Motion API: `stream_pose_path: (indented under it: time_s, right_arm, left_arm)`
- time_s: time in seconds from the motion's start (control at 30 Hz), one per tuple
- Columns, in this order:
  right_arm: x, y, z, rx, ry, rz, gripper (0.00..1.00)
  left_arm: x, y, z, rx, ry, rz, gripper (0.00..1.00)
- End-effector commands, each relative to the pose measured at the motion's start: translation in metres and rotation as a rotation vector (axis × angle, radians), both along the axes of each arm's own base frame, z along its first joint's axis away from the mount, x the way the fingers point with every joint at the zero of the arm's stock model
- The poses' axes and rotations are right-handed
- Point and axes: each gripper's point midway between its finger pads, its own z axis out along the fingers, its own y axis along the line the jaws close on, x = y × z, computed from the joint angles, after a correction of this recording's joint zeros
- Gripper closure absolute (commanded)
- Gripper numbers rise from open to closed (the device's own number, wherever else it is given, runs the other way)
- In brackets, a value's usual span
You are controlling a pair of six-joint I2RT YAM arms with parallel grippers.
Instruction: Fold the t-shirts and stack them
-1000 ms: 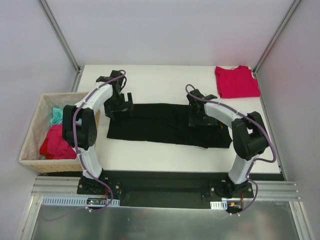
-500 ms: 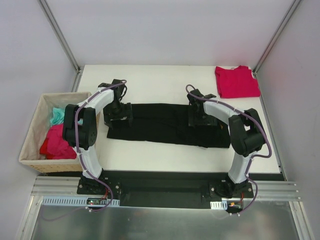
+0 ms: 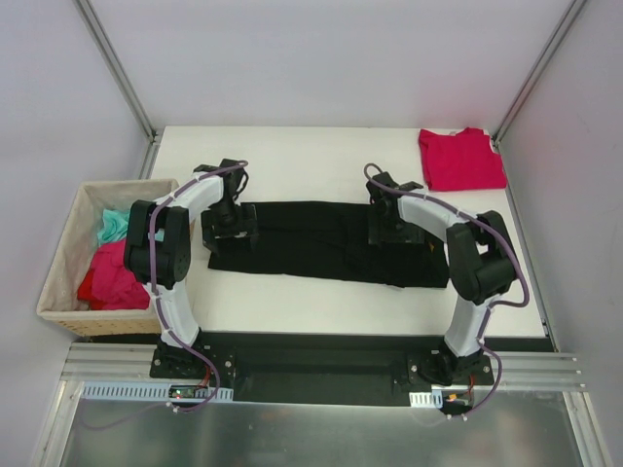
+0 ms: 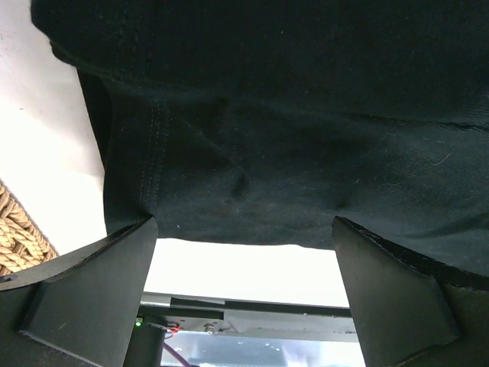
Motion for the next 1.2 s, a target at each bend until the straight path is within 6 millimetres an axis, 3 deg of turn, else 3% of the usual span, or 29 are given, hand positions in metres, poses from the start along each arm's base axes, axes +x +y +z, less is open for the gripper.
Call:
stream_pose_path:
  time_s: [0.0,0.03,0.17,0.3,0.4,0.57,0.7,0.9,1.17]
  right_arm:
    - [-0.008,-0.006,0.032,0.008,-0.055,-0.017,0.03]
    - [-0.01,-0.005,0.048,0.022,-0.095,-0.009,0.03]
    - [-0.025,-0.007,0.077,0.029,-0.177,0.021,0.03]
    - [-0.044,-0.014,0.087,0.064,-0.232,0.037,0.03]
    - [-0.065,-0.021,0.085,0.07,-0.226,0.026,0.03]
    - [-0.095,-0.038,0.065,0.045,-0.191,-0.038,0.03]
    - [-0.103,-0.051,0.058,0.004,-0.204,-0.086,0.03]
    - [-0.111,-0.066,0.039,0.018,-0.175,-0.152,0.03]
    - [-0.108,-0.094,0.036,-0.033,-0.144,-0.234,0.03]
  left_arm:
    - [0.002,0.0,0.024,0.001,-0.065,0.005,0.01]
    - [0.004,-0.003,0.03,-0.013,-0.081,0.005,0.01]
    - [0.011,-0.012,0.057,-0.053,-0.173,-0.01,0.01]
    - [0.005,-0.018,0.069,-0.094,-0.203,-0.035,0.01]
    - [-0.004,-0.024,0.064,-0.111,-0.19,-0.067,0.01]
    - [-0.013,-0.034,0.054,-0.127,-0.175,-0.123,0.01]
    - [-0.005,-0.044,0.055,-0.175,-0.211,-0.143,0.01]
    - [0.0,-0.038,0.049,-0.135,-0.207,-0.132,0.01]
    - [0.002,-0.029,0.037,-0.076,-0.183,-0.122,0.01]
